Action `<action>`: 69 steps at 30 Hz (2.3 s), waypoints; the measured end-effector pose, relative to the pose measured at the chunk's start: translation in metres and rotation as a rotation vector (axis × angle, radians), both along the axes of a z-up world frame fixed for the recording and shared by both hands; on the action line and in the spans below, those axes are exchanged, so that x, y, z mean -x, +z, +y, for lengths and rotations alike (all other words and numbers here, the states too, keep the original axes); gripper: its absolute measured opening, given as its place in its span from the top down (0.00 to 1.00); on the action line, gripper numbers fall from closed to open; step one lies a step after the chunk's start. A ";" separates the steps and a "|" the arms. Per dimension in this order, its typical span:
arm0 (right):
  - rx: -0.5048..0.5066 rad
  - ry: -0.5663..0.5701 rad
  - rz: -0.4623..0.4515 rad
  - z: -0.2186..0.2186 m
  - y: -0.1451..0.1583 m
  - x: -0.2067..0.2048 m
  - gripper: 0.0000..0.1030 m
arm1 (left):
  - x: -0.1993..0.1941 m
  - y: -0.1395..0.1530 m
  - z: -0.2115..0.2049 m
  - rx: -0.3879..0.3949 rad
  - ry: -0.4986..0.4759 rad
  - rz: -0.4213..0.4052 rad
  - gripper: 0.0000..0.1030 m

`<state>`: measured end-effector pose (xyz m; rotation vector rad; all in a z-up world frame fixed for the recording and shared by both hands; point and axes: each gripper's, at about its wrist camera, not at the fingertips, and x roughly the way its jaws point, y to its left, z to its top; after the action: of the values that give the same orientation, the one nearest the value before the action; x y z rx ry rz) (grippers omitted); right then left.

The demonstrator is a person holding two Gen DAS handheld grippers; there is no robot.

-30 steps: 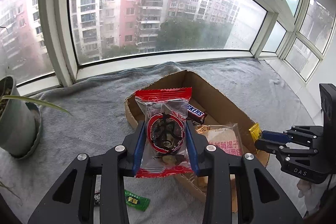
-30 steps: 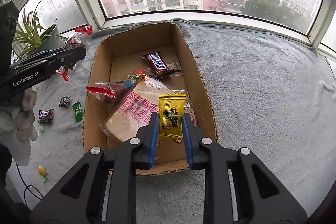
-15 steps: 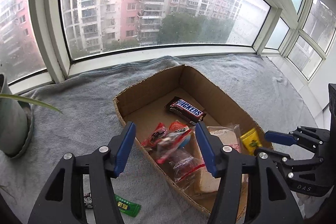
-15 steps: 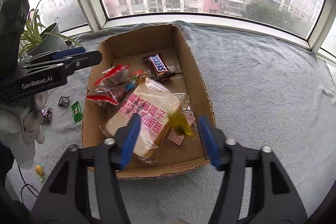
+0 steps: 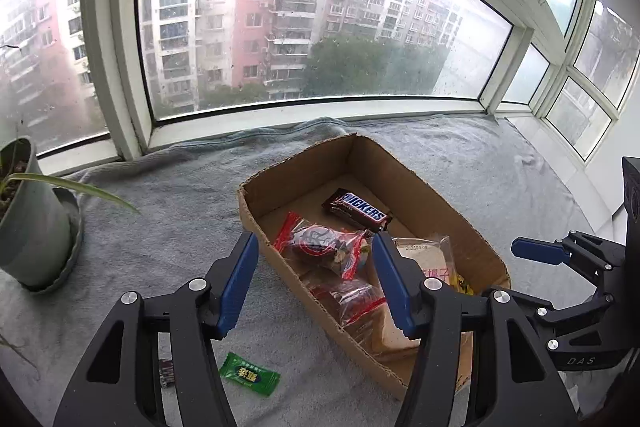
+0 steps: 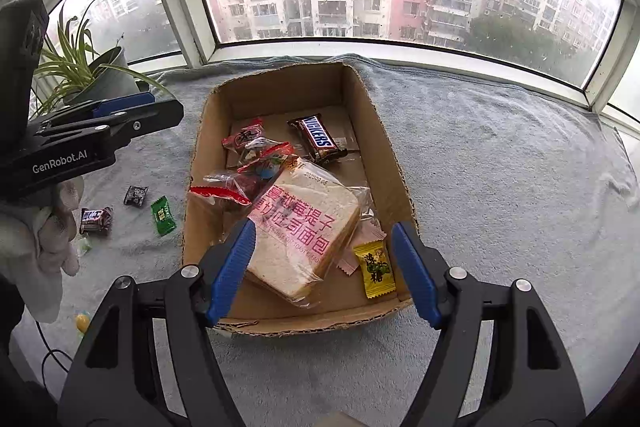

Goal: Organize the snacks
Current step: 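Withdraw both tools from the box toward the remaining snacks, then grasp the green candy with the left tool while the right tool grasps the chocolate bar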

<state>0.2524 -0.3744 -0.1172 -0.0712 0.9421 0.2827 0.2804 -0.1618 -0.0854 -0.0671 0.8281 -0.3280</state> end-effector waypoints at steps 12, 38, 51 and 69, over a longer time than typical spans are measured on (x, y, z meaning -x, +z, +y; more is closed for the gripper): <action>-0.048 0.062 -0.039 0.026 0.030 0.024 0.29 | 0.049 0.039 0.068 0.009 0.074 -0.061 0.43; -0.053 0.346 -0.005 0.154 0.017 0.057 0.29 | 0.212 0.006 0.248 0.021 0.425 0.036 0.43; 0.041 0.641 0.053 0.239 -0.019 0.060 0.29 | 0.243 -0.056 0.241 0.019 0.390 0.178 0.49; 0.192 0.819 0.129 0.317 -0.077 0.036 0.40 | 0.231 -0.092 0.230 -0.079 0.317 0.246 0.65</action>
<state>0.2160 -0.0574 -0.1937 -0.6296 1.0318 0.9596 0.0494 0.0686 -0.1771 -0.1657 1.0565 0.0133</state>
